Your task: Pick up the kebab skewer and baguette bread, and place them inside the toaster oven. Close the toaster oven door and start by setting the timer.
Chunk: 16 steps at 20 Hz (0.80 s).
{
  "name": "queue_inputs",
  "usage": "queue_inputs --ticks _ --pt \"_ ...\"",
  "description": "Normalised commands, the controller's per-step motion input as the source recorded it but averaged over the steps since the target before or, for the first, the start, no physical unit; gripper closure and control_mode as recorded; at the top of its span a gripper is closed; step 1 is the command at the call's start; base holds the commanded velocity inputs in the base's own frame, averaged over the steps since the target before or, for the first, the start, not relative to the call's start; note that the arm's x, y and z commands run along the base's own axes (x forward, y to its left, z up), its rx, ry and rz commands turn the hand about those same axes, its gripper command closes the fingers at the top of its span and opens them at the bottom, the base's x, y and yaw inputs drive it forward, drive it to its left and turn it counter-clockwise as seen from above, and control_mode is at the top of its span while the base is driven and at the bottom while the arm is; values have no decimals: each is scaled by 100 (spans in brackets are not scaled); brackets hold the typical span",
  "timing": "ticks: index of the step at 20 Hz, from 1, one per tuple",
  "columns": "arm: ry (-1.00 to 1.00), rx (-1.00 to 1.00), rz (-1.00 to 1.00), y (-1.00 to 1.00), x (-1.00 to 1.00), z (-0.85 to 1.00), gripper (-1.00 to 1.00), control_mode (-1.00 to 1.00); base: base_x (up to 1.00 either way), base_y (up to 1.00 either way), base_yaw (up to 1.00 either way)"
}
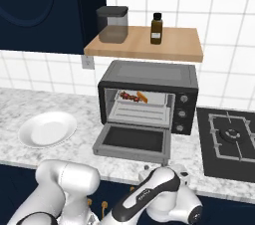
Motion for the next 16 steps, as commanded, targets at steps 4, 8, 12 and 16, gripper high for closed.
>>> queue_inputs --ticks 4,8,12,16 --pt "-22 0 -3 20 0 53 -100 -100 0 0 0" --pt "-16 0 -4 22 0 37 -100 -100 0 0 0" --pt "-9 0 -5 25 4 18 -100 -100 0 0 0" --pt "-9 0 -4 23 10 19 -100 -100 0 0 0"
